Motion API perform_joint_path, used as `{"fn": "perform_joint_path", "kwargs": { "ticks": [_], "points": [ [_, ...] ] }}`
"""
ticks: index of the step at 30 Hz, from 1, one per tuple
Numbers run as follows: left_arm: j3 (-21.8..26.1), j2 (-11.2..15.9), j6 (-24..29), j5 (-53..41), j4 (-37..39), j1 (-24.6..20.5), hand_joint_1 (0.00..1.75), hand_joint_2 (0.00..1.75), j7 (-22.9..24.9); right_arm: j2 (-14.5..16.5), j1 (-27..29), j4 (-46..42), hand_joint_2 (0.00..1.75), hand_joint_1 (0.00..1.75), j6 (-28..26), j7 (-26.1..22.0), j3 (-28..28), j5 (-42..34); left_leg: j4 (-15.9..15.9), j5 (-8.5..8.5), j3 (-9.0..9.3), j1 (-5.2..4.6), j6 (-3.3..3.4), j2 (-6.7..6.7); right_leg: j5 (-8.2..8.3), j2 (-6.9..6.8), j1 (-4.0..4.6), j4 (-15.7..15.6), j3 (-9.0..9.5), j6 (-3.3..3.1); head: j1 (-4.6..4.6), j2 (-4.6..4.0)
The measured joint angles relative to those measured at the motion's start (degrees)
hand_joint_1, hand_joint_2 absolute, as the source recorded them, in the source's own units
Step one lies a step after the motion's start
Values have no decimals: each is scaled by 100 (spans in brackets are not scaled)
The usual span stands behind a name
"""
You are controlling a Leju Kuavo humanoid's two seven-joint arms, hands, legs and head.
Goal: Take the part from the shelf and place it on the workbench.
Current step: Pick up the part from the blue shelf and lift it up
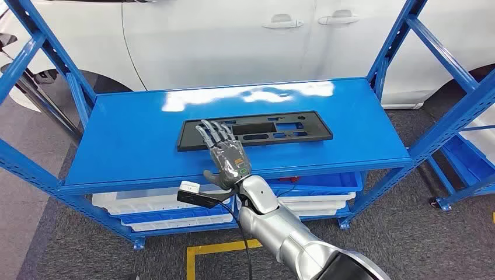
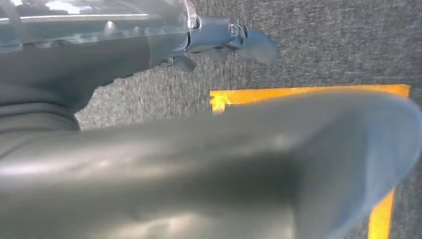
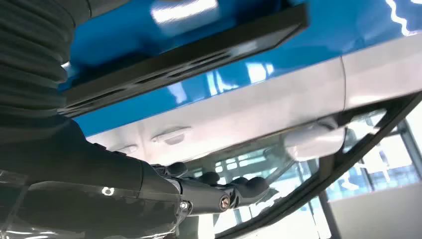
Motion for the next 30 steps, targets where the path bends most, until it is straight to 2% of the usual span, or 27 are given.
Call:
{"fn": "perform_joint_path", "kwargs": {
  "ticks": [2, 4, 5, 7, 8, 9, 10, 11, 12, 13, 14, 15, 17, 19, 20, 21, 23, 24, 25, 26, 27, 28, 29, 30],
  "points": [
    [1, -2, 1, 4, 0, 6, 0, 0, 1, 23, -3, 13, 175, 0, 0, 1, 13, 1, -9, -4, 3, 1, 34, -5, -16, -3, -4, 4, 3, 26, 3, -1],
    [2, -2, 3, 13, -1, 9, 0, 0, 4, 64, -18, 33, 175, 0, 0, 3, 31, 4, -28, -9, 19, 11, 99, -10, -126, -5, -19, 157, -56, 89, 15, -2],
    [3, -2, 5, 17, -1, 5, 0, 0, 4, 79, -30, 41, 175, 0, 0, 5, 37, 5, -38, -11, 29, 19, 128, -9, -253, -5, -30, 397, -173, 123, 21, -2],
    [4, 2, 7, 25, -2, 1, 0, 0, 1, 92, -42, 65, 175, 0, 1, 10, 51, 7, -37, -29, 37, 13, 165, -7, -572, -6, -48, 1166, -584, 169, 32, -2],
    [4, 3, 8, 27, -2, 3, 0, 0, -1, 93, -41, 85, 175, 0, 0, 25, 59, 9, -35, -39, 43, 8, 175, -10, -667, -6, -54, 1520, -796, 177, 31, -2],
    [4, 4, 7, 30, -2, 8, 0, 0, -3, 93, -40, 108, 175, 0, -7, 58, 67, 21, -33, -52, 53, 3, 181, -14, -662, -6, -55, 1707, -934, 173, 31, -2],
    [4, 5, 7, 31, -2, 14, 0, 0, -5, 95, -45, 134, 175, 0, -20, 118, 75, 47, -33, -68, 74, -5, 183, -21, -536, -5, -51, 1660, -955, 153, 32, -2],
    [4, 5, 6, 31, -1, 17, 0, 0, -8, 96, -60, 162, 175, 0, -42, 210, 85, 89, -34, -87, 106, -15, 182, -28, -311, -5, -39, 1376, -856, 114, 32, -2],
    [4, 0, 5, 30, -1, 20, 0, 0, -9, 97, -86, 189, 175, 0, -75, 316, 94, 143, -38, -109, 139, -21, 180, -33, -53, -4, -16, 951, -683, 52, 32, -2],
    [4, -8, 5, 30, 2, 20, 0, 0, -9, 97, -123, 223, 175, 0, -117, 428, 102, 203, -38, -131, 165, -32, 171, -35, 138, -4, 13, 549, -504, -18, 23, -2],
    [4, -14, 7, 30, 5, 17, 0, 0, -8, 96, -171, 262, 175, 0, -159, 534, 108, 263, -40, -146, 175, -31, 153, -35, 249, -5, 44, 241, -376, -75, 25, -2],
    [4, -18, 12, 28, 8, 14, 0, 0, -8, 92, -219, 303, 175, 0, -193, 625, 111, 321, -44, -156, 174, -24, 128, -33, 279, -3, 70, 79, -313, -117, 26, -1],
    [4, -13, 30, 18, 11, 3, 0, 0, -6, 74, -306, 383, 175, 0, -222, 781, 113, 421, -76, -168, 193, -19, 63, -28, 251, 5, 82, -16, -279, -149, 40, -1],
    [1, 1, 44, -2, 11, -8, 0, 0, -2, 50, -371, 446, 175, 0, -229, 901, 114, 505, -8, -241, 206, -26, 14, -22, 262, 3, 40, -128, -176, -158, 37, -2],
    [-1, 7, 46, -9, 11, -17, 0, 0, 5, 41, -405, 477, 175, 0, -234, 944, 116, 545, 173, -336, 137, -27, -9, -20, 268, -1, 13, -187, -114, -162, 29, -2],
    [-3, 13, 48, -17, 11, -22, 0, 0, 13, 33, -429, 514, 175, 0, -239, 988, 120, 584, 475, -471, -9, -13, -28, -18, 264, -6, 0, -222, -60, -165, 22, -2],
    [-12, 17, 47, -31, 11, -31, 0, 0, 31, 9, -449, 596, 175, 0, -242, 1070, 134, 658, 1209, -721, -425, 11, -78, -16, 225, -8, -5, -227, -8, -181, 15, -2],
    [-21, 22, 47, -40, 11, -30, 0, 0, 39, -6, -441, 635, 175, 0, -241, 1111, 143, 695, 1430, -734, -584, 23, -101, -15, 198, -6, -6, -218, 14, -179, 15, -2],
    [-30, 29, 47, -50, 11, -31, 0, 0, 47, -21, -434, 667, 175, 0, -240, 1146, 150, 728, 1450, -636, -651, 34, -120, -13, 167, -1, -10, -202, 35, -171, 17, -2],
    [-38, 36, 47, -59, 11, -34, 0, 0, 55, -32, -430, 691, 175, 0, -239, 1175, 156, 760, 1251, -434, -608, 46, -133, -11, 130, 7, -18, -177, 60, -157, 14, -2],
    [-45, 42, 47, -68, 11, -39, 0, 0, 59, -40, -429, 709, 175, 0, -238, 1199, 160, 792, 872, -172, -471, 57, -143, -3, 81, 14, -28, -141, 87, -135, 15, -2],
    [-50, 45, 47, -73, 11, -46, 0, 0, 64, -44, -432, 725, 175, 0, -237, 1218, 164, 819, 504, 6, -311, 57, -145, 5, 30, 20, -25, -98, 104, -103, 14, -2],
    [-56, 46, 47, -75, 11, -58, 0, 0, 69, -46, -435, 739, 175, 0, -235, 1233, 169, 844, 214, 115, -182, 54, -123, 8, -15, 27, -19, -57, 105, -71, 6, -2],
    [-64, 46, 47, -77, 11, -67, 0, 0, 74, -49, -437, 753, 175, 0, -234, 1244, 174, 863, 45, 144, -108, 47, -94, 9, -47, 30, -11, -27, 99, -41, 7, -2]
  ]
}}
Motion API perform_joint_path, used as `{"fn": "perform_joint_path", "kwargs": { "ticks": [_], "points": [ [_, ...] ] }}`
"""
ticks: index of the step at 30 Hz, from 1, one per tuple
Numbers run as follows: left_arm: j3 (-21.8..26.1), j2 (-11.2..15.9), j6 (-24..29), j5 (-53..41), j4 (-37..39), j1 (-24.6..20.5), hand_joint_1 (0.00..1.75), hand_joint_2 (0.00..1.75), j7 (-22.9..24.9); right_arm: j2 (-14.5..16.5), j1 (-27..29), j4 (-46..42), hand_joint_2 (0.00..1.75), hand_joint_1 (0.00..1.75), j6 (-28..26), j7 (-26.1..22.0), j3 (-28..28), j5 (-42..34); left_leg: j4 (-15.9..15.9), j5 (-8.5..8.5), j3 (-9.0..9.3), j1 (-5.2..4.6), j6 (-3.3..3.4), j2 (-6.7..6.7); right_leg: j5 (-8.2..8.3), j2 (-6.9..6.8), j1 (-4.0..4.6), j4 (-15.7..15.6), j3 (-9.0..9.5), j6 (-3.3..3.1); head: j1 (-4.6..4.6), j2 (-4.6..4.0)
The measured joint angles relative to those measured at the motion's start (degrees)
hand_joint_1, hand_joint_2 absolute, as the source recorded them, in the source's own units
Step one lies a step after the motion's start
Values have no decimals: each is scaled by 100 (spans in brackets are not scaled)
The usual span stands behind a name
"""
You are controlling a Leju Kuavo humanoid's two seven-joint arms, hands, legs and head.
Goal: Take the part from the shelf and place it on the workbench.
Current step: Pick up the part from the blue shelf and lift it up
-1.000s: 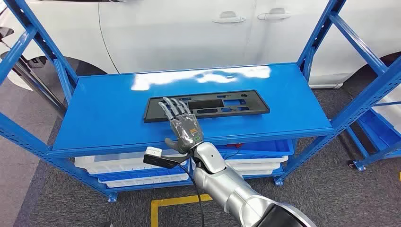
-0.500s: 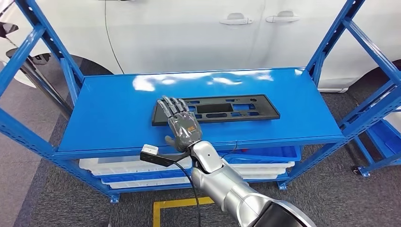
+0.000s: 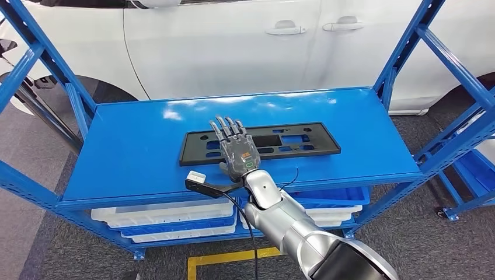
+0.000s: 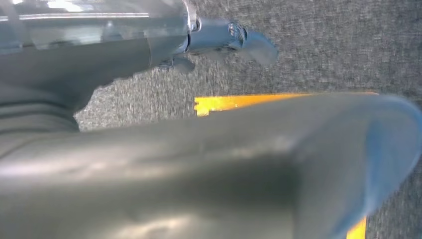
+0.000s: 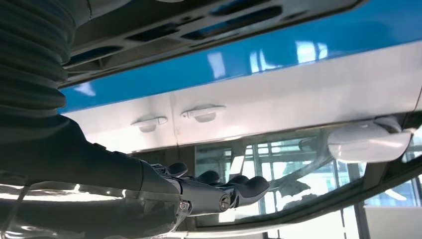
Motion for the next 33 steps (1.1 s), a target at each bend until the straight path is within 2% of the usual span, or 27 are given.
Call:
{"fn": "perform_joint_path", "kwargs": {
  "ticks": [3, 5, 6, 8, 9, 10, 11, 13, 14, 15, 17, 19, 20, 21, 23, 24, 25, 26, 27, 29, 30, 32, 33],
  "points": [
    [-28, -1, 2, -5, 0, -9, 0, 0, 8, -8, -5, 36, 175, 0, 13, 20, 13, 57, -45, -56, 19, -13, 114, -15, -46, 0, 4, 15, -4, 73, 6, 0],
    [-40, 3, 8, -3, 0, -16, 0, 0, -1, -15, -20, 53, 175, 0, 72, 51, 31, 161, -71, -65, 56, 0, 174, -15, -181, -6, -12, 220, -82, 135, 15, 0],
    [-44, 4, 11, 2, 0, -24, 0, 0, -11, -23, -27, 62, 175, 0, 125, 63, 47, 227, -82, -70, 73, 7, 195, -12, -311, -7, -24, 486, -214, 166, 21, 0],
    [-48, 8, 13, 10, 0, -36, 0, 0, -32, -61, -21, 101, 175, 0, 266, 75, 97, 372, -83, -90, 86, 1, 222, -12, -602, -9, -45, 1262, -655, 206, 29, 0],
    [-48, 10, 11, 13, 0, -35, 0, 0, -37, -90, -4, 124, 175, 0, 341, 81, 125, 445, -82, -101, 92, -1, 230, -16, -662, -9, -52, 1569, -857, 213, 28, 0],
    [-48, 13, 9, 13, 0, -29, 0, 0, -39, -122, 15, 147, 175, 0, 416, 96, 151, 522, -81, -113, 103, -3, 233, -21, -620, -10, -54, 1695, -976, 209, 29, 0],
    [-48, 15, 5, 13, 0, -21, 0, 0, -39, -156, 30, 165, 175, 0, 489, 120, 171, 600, -81, -127, 120, -6, 233, -29, -462, -9, -53, 1579, -977, 192, 29, 0],
    [-48, 15, -10, 11, 1, -9, 0, 0, -39, -239, 37, 189, 175, 0, 611, 180, 197, 744, -85, -158, 169, -12, 220, -43, 16, -8, -31, 809, -695, 116, 29, 1],
    [-48, 13, -21, 11, 1, -10, 0, 0, -41, -287, 34, 196, 175, 0, 650, 201, 208, 798, -85, -175, 185, -22, 206, -50, 192, -10, -10, 420, -535, 74, 25, 1],
    [-48, 12, -30, 10, 2, -10, 0, 0, -43, -334, 31, 202, 175, 0, 673, 213, 219, 836, -87, -188, 193, -24, 183, -53, 288, -11, 13, 156, -427, 43, 28, 0],
    [-48, 14, -42, 10, 2, -7, 0, 0, -46, -403, 21, 210, 175, 0, 695, 222, 236, 876, -107, -203, 207, -24, 124, -50, 299, -5, 45, 16, -368, 10, 33, 0],
    [-49, 25, -55, 10, 2, -5, 0, 0, -55, -443, -1, 213, 175, 0, 753, 269, 250, 938, -110, -242, 242, -29, 61, -37, 312, 3, 15, -56, -306, -21, 37, 1],
    [-50, 30, -68, 10, 3, -7, 0, 0, -64, -463, -13, 214, 175, 0, 804, 307, 264, 998, -7, -320, 216, -34, 40, -32, 322, 0, -5, -102, -261, -40, 31, 0],
    [-52, 35, -84, 10, 3, -9, 0, 0, -75, -487, -20, 217, 175, 0, 862, 348, 281, 1070, 215, -453, 129, -36, 22, -28, 329, -6, -25, -144, -219, -59, 23, 0],
    [-56, 37, -105, 10, 4, -3, 0, 0, -101, -552, -27, 225, 175, 0, 985, 461, 319, 1229, 953, -801, -223, -23, -1, -24, 322, -17, -20, -159, -190, -85, 14, 0],
    [-57, 38, -109, 10, 4, 6, 0, 0, -116, -589, -28, 227, 175, 0, 1034, 538, 338, 1296, 1288, -913, -400, -20, -13, -24, 316, -18, -13, -156, -187, -91, 15, -1],
    [-58, 39, -109, 11, 3, 17, 0, 0, -132, -626, -32, 229, 175, 0, 1074, 624, 354, 1353, 1467, -928, -504, -18, -20, -23, 309, -17, -7, -151, -181, -94, 16, -1],
    [-59, 41, -109, 11, 3, 26, 0, 0, -143, -659, -39, 231, 175, 0, 1103, 703, 367, 1388, 1443, -841, -507, -18, -21, -23, 300, -16, -5, -145, -171, -94, 14, -1],
    [-60, 43, -108, 11, 2, 30, 0, 0, -150, -691, -52, 232, 175, 0, 1127, 766, 374, 1405, 1167, -648, -381, -18, -15, -21, 286, -13, -5, -134, -155, -87, 15, -1],
    [-63, 45, -104, 10, 2, 25, 0, 0, -154, -743, -87, 238, 175, 0, 1176, 840, 377, 1412, 354, -279, 16, -24, 14, -13, 246, -6, 8, -88, -137, -50, 14, -1],
    [-65, 45, -101, 10, 2, 20, 0, 0, -156, -768, -106, 243, 175, 0, 1197, 856, 377, 1412, 46, -177, 168, -30, 43, -13, 229, 0, 20, -63, -140, -25, 19, -1],
    [-67, 44, -98, 10, 2, 18, 0, 0, -157, -805, -134, 251, 175, 0, 1230, 873, 378, 1412, -122, -173, 246, -50, 110, -19, 218, 9, 35, -42, -155, 26, 24, -1],
    [-67, 42, -96, 10, 3, 20, 0, 0, -158, -820, -144, 254, 175, 44, 1244, 883, 378, 1408, -130, -159, 246, -48, 149, -21, 221, 12, 30, -45, -155, 53, 25, -1]
  ]
}}
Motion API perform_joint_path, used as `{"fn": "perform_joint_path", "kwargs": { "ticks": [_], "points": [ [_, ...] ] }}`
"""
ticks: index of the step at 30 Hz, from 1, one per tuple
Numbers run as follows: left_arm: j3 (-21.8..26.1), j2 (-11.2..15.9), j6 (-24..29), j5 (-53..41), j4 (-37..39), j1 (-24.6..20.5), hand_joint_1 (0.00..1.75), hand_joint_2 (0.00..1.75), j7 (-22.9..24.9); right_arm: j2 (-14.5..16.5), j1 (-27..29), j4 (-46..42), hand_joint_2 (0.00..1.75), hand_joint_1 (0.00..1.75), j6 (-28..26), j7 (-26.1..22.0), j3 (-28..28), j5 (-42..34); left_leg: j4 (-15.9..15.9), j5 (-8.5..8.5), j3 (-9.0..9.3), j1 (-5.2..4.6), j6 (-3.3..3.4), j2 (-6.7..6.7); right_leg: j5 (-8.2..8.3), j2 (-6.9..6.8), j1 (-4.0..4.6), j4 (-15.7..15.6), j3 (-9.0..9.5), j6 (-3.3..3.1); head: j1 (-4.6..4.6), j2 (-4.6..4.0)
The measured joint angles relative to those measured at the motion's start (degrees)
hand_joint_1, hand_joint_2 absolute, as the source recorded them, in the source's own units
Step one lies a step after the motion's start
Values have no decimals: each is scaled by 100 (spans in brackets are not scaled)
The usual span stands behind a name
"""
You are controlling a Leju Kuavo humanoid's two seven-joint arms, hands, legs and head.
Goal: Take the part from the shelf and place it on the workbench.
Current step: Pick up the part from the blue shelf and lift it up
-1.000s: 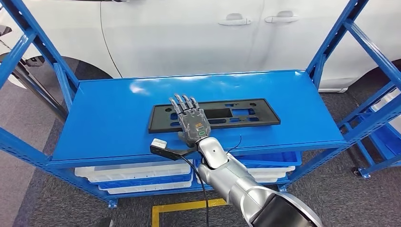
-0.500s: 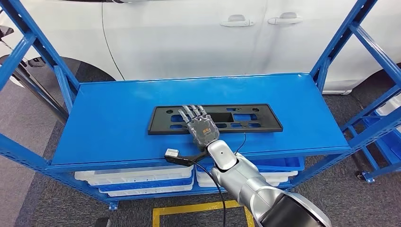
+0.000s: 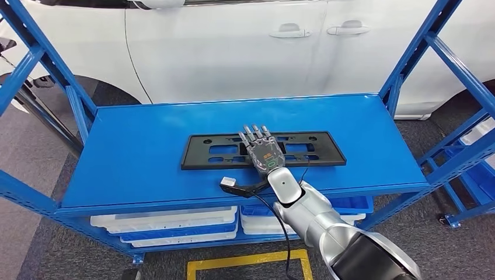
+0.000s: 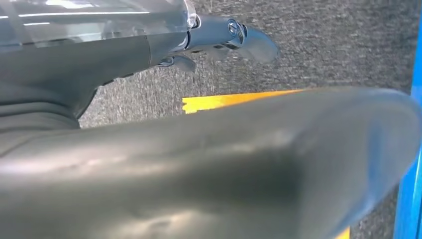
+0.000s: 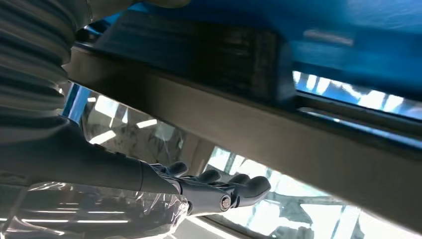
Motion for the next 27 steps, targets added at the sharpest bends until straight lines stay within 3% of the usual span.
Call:
{"fn": "perform_joint_path", "kwargs": {
  "ticks": [2, 3, 6, 7, 8, 9, 11, 13, 16, 18, 21, 22, 23, 24, 27],
  "points": [
    [-1, -4, 8, 1, 0, 0, 0, 0, 1, -25, -14, 8, 175, 131, 46, 12, -1, -29, -26, 30, 7, 11, 67, 9, -84, -5, -18, 106, -36, 66, 7, 0],
    [-2, -6, 17, 1, 0, -5, 0, 0, 1, -36, -18, 14, 175, 175, 82, 3, -2, -58, -40, 46, 6, 22, 93, 13, -214, -10, -29, 306, -124, 99, 15, 0],
    [-2, -5, 37, 1, -1, -11, 0, 0, 5, -54, 1, 49, 175, 175, 200, -72, -2, -143, -42, 59, -24, 24, 118, 18, -764, -19, -72, 1451, -673, 171, 28, 1],
    [-2, -4, 37, 2, -1, -9, 0, 0, 6, -56, 10, 61, 175, 175, 226, -98, -2, -157, -40, 60, -29, 23, 118, 18, -828, -19, -82, 1703, -798, 182, 28, 1],
    [-2, -4, 37, 2, -1, -8, 0, 0, 6, -56, 15, 71, 175, 175, 247, -123, -3, -171, -39, 60, -29, 23, 118, 17, -775, -19, -88, 1722, -808, 179, 28, 1],
    [-2, -4, 36, 3, -1, -9, 0, 0, 5, -56, 16, 77, 175, 175, 264, -148, -4, -185, -39, 59, -23, 23, 115, 14, -618, -20, -90, 1492, -694, 165, 29, 1],
    [-2, -5, 36, 3, -1, -17, 0, 0, 3, -52, 3, 81, 175, 175, 293, -189, -12, -213, -39, 56, -7, 19, 100, 6, -233, -18, -79, 628, -261, 110, 28, 0],
    [-2, -5, 37, 5, -1, -27, 0, 0, -2, -45, -4, 81, 175, 175, 304, -209, -21, -224, -39, 55, -6, 7, 50, -1, -47, -22, -46, 56, 8, 57, 25, 0],
    [-2, -3, 37, 18, -1, -30, 0, 0, -6, -32, 3, 87, 175, 175, 298, -220, -30, -225, -56, 56, -12, 3, -52, -4, -17, -22, -35, -32, 27, -15, 23, 1],
    [-2, 1, 37, 27, -1, -34, 0, 0, -9, -16, 0, 87, 175, 175, 294, -221, -36, -226, 122, -78, -83, 0, -105, -1, 15, -31, -65, -95, 60, -78, 18, 1],
    [-2, 3, 37, 38, -1, -31, 0, 0, -11, -5, 12, 94, 175, 175, 295, -226, -39, -228, 1193, -615, -584, 9, -153, 1, 20, -48, -61, -121, 72, -127, 5, 0],
    [-2, 4, 37, 38, -1, -24, 0, 0, -11, -3, 17, 96, 175, 175, 292, -232, -39, -228, 1512, -714, -741, 11, -163, 2, 15, -48, -54, -116, 72, -132, 7, 0],
    [-2, 5, 37, 39, -1, -18, 0, 0, -14, -1, 20, 97, 175, 175, 287, -244, -40, -229, 1627, -696, -806, 11, -167, 3, 7, -48, -51, -109, 75, -135, 7, 0],
    [-2, 8, 37, 43, -1, -16, 0, 0, -19, 1, 21, 97, 175, 175, 282, -257, -44, -230, 1499, -560, -753, 12, -166, 4, -4, -47, -51, -97, 83, -131, 5, 0],
    [-2, 21, 34, 52, -1, -24, 0, 0, -38, 14, 16, 96, 175, 175, 265, -281, -66, -234, 375, -20, -225, 11, -131, 13, -71, -39, -44, -15, 88, -83, 4, 0]
  ]
}}
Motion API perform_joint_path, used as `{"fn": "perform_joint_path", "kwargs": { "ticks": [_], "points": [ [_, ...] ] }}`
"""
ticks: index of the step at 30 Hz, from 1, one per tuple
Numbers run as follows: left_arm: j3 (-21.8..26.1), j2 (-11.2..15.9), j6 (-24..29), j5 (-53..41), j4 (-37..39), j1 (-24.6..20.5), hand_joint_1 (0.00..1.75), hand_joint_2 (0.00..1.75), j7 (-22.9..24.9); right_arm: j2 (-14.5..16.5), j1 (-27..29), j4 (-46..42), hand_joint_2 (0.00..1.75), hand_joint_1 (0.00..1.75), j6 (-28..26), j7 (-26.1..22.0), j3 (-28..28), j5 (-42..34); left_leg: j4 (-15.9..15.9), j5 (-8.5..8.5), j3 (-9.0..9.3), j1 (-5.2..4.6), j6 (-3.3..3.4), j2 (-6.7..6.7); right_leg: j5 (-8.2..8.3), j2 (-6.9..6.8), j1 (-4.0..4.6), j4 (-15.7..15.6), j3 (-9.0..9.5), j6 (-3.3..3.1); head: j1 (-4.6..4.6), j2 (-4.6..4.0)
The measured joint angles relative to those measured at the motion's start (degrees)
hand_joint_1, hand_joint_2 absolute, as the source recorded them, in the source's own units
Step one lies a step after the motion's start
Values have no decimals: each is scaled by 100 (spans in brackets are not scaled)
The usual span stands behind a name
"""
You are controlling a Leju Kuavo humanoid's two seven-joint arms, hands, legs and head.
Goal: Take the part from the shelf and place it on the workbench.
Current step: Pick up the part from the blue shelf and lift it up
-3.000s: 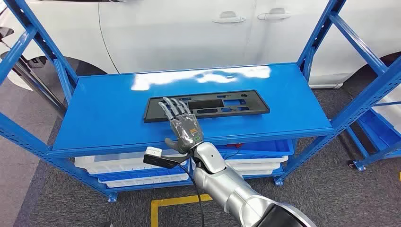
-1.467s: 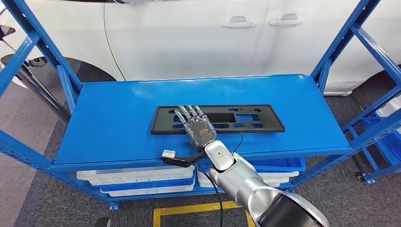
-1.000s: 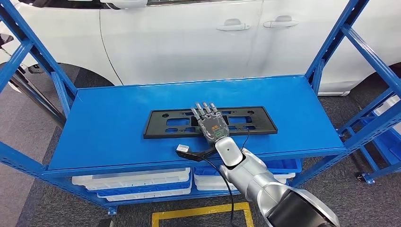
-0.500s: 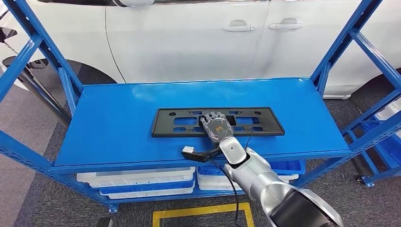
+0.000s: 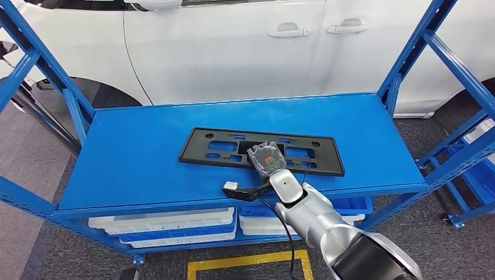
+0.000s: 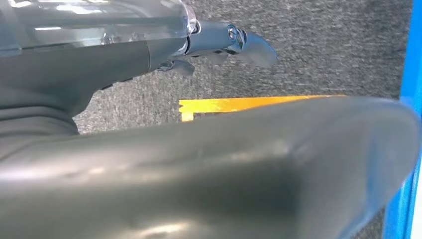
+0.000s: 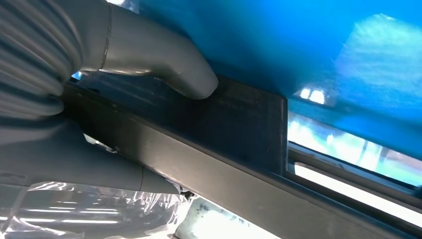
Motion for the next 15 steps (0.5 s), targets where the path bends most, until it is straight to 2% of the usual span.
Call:
{"fn": "perform_joint_path", "kwargs": {
  "ticks": [1, 3, 5, 7, 9, 10, 11, 12, 13, 15],
  "points": [
    [-1, 2, -7, 1, 0, -4, 0, 0, -9, 4, -2, 0, 175, 175, -9, -3, -8, -4, -229, 56, 108, -4, 27, -1, -17, 6, 11, 29, -15, 25, 5, 1],
    [-3, 2, -41, 1, 0, -5, 0, 0, -57, 5, -2, -1, 175, 175, -49, -11, -29, -19, -339, 36, 160, -21, 92, -11, -34, 16, 30, 62, -42, 77, 15, 1],
    [-14, -3, -106, -3, 0, 1, 0, 87, -183, 5, 8, -2, 175, 175, -123, -31, -64, -64, -347, 46, 159, -10, 156, -9, -69, 17, 20, 89, -53, 139, 21, 1],
    [-40, -6, -156, -10, 0, -1, 0, 175, -357, 4, 25, -3, 175, 175, -247, -85, -114, -145, -369, 64, 163, 9, 207, -5, -278, 12, 0, 410, -199, 208, 40, 0],
    [-70, -3, -196, 8, 0, 2, 0, 175, -535, 4, 65, -21, 175, 175, -501, -222, -206, -290, -367, 65, 154, 10, 229, -4, -629, 8, -25, 1154, -562, 253, 58, 1],
    [-79, -1, -223, 36, 0, 8, 0, 175, -613, 4, 91, -53, 175, 175, -673, -329, -277, -395, -365, 62, 150, 9, 234, -4, -743, 7, -36, 1508, -748, 264, 59, 1],
    [-83, 2, -248, 75, 0, 17, 0, 175, -666, 4, 114, -108, 175, 175, -840, -455, -357, -518, -362, 59, 150, 8, 235, -5, -754, 6, -43, 1695, -859, 265, 59, 1],
    [-84, 4, -263, 120, 0, 27, 0, 175, -691, 4, 130, -206, 175, 175, -991, -611, -450, -673, -359, 54, 154, 8, 234, -8, -648, 6, -46, 1648, -859, 256, 60, 0],
    [-83, 5, -272, 163, 0, 36, 0, 175, -699, 4, 139, -347, 175, 175, -1110, -786, -552, -854, -356, 47, 161, 9, 228, -11, -452, 6, -47, 1377, -752, 236, 60, 0],
    [-79, 5, -280, 232, 0, 51, 0, 175, -687, 5, 160, -759, 175, 175, -1225, -1128, -767, -1237, -349, 28, 173, 0, 200, -16, -63, 8, -25, 563, -392, 169, 59, 0]
  ]
}}
